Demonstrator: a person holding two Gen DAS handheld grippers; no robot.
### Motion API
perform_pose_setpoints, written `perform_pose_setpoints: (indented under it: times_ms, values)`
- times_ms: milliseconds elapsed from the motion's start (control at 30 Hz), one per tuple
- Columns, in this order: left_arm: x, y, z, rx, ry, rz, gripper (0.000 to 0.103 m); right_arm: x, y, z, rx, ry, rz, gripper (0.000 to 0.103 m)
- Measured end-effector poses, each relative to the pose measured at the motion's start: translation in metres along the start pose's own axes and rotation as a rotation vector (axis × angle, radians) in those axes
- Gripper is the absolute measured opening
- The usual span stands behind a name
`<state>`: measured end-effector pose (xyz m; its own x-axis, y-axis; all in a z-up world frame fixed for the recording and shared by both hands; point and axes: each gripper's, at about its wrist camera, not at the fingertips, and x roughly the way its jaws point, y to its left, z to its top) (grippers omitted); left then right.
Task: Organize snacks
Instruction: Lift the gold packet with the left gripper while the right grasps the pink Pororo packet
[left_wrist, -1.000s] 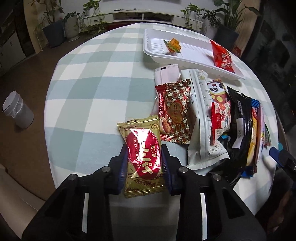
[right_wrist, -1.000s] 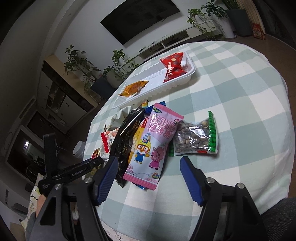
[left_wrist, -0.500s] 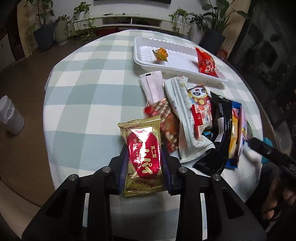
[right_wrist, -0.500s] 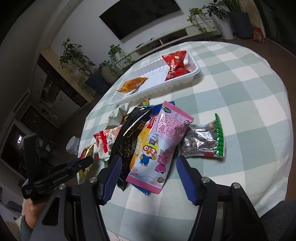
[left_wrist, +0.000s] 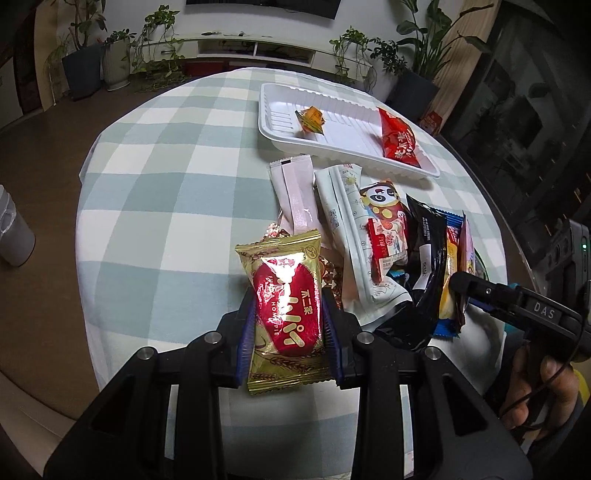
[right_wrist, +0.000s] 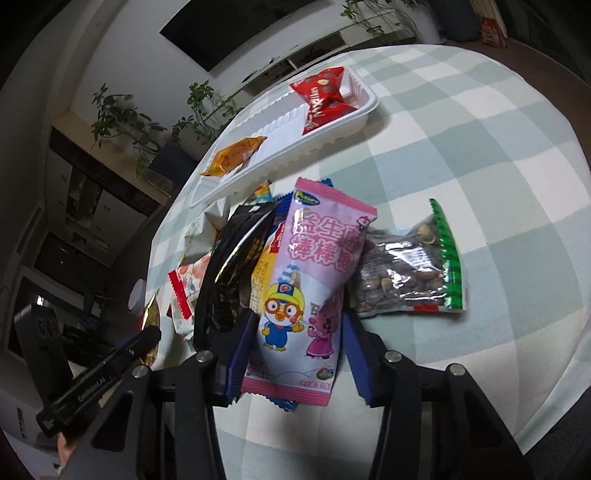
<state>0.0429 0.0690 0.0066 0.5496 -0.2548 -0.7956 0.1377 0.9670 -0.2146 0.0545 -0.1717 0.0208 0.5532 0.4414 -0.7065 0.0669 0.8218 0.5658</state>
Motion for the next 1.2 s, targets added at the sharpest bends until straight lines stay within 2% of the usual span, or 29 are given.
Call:
perform_pose_setpoints:
  times_ms: [367,567,767,1000,1133,1200]
  values:
    - [-0.001,-0.002,-0.001,-0.002,0.0,-0.002,0.03,-0.007,-0.003,-0.002,0.009,-0.021,0.035,0.034]
    - [0.0,-0.001,-0.001,-0.006,-0.001,-0.007,0.03,-0.014,-0.008,-0.009,0.045,-0.021,0.061,0.033]
    - [-0.002,0.0,-0.001,-0.011,-0.007,-0.016,0.03,-0.027,-0.008,-0.012,0.048,-0.059,0.07,0.033]
    - [-0.005,0.005,0.0,-0.043,-0.012,-0.064,0.03,-0.038,-0.014,-0.011,0.071,-0.075,0.092,0.033]
    - [-0.011,0.02,0.007,-0.109,-0.031,-0.155,0.03,-0.064,-0.024,0.007,0.107,-0.142,0.089,0.033]
    - [-0.017,0.026,0.017,-0.119,-0.048,-0.151,0.03,-0.081,-0.034,0.02,0.129,-0.197,0.073,0.033]
